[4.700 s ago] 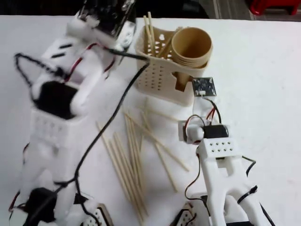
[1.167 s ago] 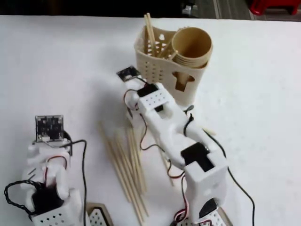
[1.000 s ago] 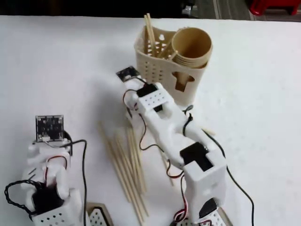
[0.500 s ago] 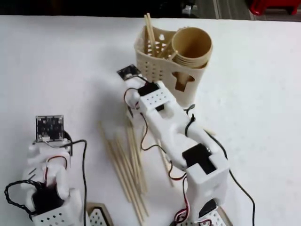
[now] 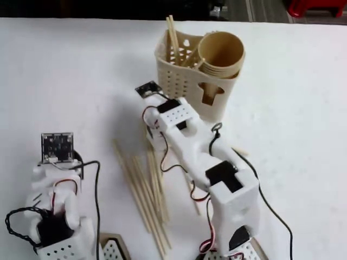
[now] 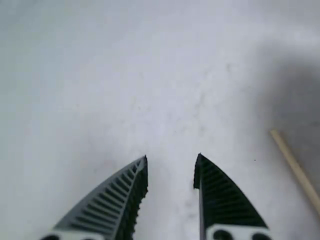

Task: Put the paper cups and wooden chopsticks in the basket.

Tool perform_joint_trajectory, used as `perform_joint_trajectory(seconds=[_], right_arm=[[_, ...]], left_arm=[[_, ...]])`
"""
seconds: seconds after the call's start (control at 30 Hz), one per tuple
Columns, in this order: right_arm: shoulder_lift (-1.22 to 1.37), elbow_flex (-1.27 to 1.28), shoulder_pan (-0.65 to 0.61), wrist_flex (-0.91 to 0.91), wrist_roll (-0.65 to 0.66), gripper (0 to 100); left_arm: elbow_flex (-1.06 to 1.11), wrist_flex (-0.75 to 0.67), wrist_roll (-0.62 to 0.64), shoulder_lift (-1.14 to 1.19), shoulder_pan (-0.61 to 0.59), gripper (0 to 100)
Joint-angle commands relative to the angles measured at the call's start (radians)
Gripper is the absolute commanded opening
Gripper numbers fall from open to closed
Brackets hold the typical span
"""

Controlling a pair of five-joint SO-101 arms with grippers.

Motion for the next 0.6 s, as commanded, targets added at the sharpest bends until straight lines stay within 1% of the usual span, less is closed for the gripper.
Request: perform_joint_trajectory(seconds=[0.0, 0.07, 0.13, 0.37, 0.57], right_arm=[[0.005, -0.015, 0.001, -0.048, 0.002, 13.2], [0.005, -0.015, 0.002, -0.056, 0.002, 6.3], [0.004, -0.015, 0.002, -0.05, 0.002, 1.5], [-0.016, -0.015, -0.002, 0.001, 0.008, 1.8], [-0.15, -0.015, -0.047, 0.096, 0.011, 1.8]], left_arm=[[-0.005, 0.003, -0.012, -0.01, -0.01, 17], [-0.005, 0.003, -0.014, -0.01, -0.01, 17], [-0.005, 0.003, -0.014, -0.01, -0.01, 17], [-0.003, 0.003, -0.014, -0.01, -0.01, 17], [-0.003, 0.003, -0.014, -0.01, -0.01, 16]])
